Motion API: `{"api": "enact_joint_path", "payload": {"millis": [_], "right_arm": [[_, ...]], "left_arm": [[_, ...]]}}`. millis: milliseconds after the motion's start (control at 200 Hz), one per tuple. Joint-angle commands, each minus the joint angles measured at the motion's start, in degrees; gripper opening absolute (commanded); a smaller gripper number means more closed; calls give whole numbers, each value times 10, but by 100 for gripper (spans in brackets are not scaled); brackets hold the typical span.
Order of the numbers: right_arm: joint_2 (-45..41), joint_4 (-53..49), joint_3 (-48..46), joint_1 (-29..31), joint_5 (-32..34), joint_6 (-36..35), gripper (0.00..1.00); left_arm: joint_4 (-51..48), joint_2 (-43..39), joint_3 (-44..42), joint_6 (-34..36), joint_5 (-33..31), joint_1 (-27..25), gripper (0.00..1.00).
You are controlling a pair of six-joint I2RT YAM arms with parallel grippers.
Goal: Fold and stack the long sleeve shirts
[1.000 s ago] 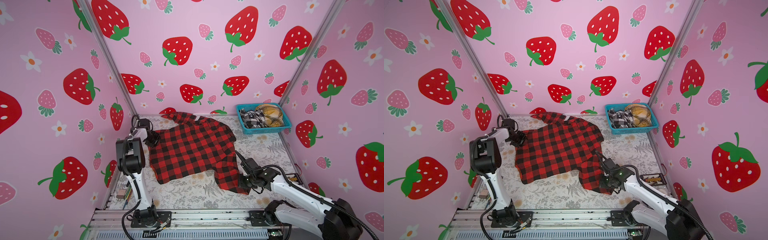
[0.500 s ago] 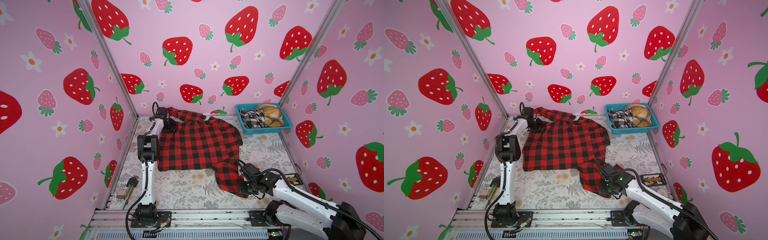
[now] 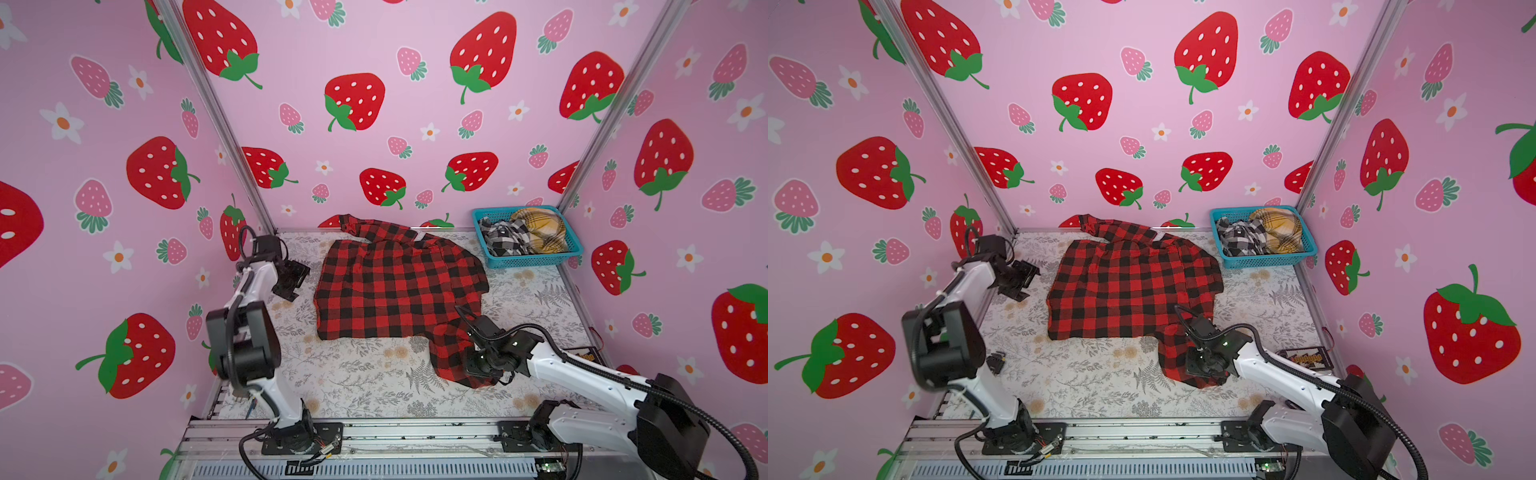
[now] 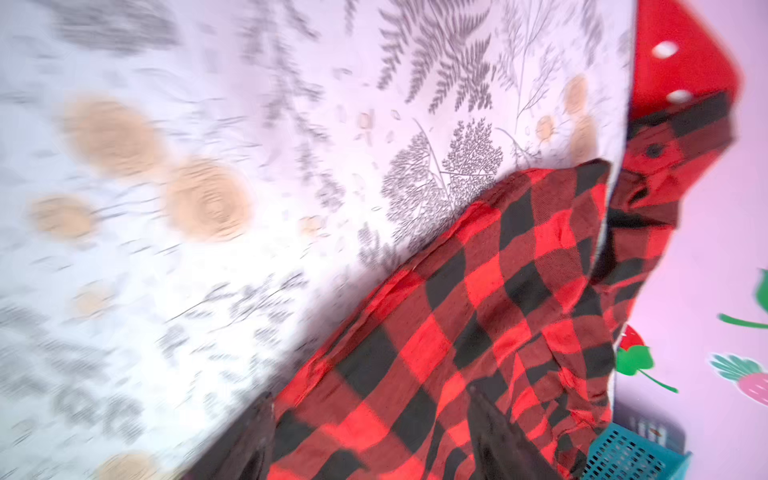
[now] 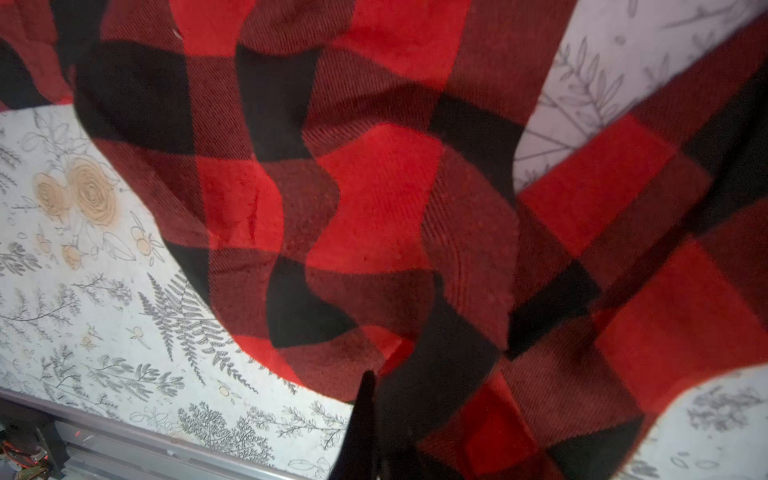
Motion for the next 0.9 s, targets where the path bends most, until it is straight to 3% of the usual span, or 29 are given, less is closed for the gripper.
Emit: {"api": "enact_joint_path", "payload": {"millis": [0,100,195,415,800,896], "right_arm": [[7,24,-8,-14,0,-26,0],[9,25,-9,-16,0,-38,0],[-4,30,-16,-17,-4,-42,0],[-32,34,-29,-20,-6,-38,0],[-26,51,-20,-26,0,-41,0],[-31,53,-7,-39,1,-55,0]], "left_arm": [[5,-95,-207,-17,45,-22,67],[82,-126,-323,-48,125,-23,62],[124,-106,-340,-50,159,-23,63],[106,-95,-319,-48,110,-23,58],[156,-18,-286,-32,101,-29,31],[152,-21,-273,-29,99,-31,15]]}}
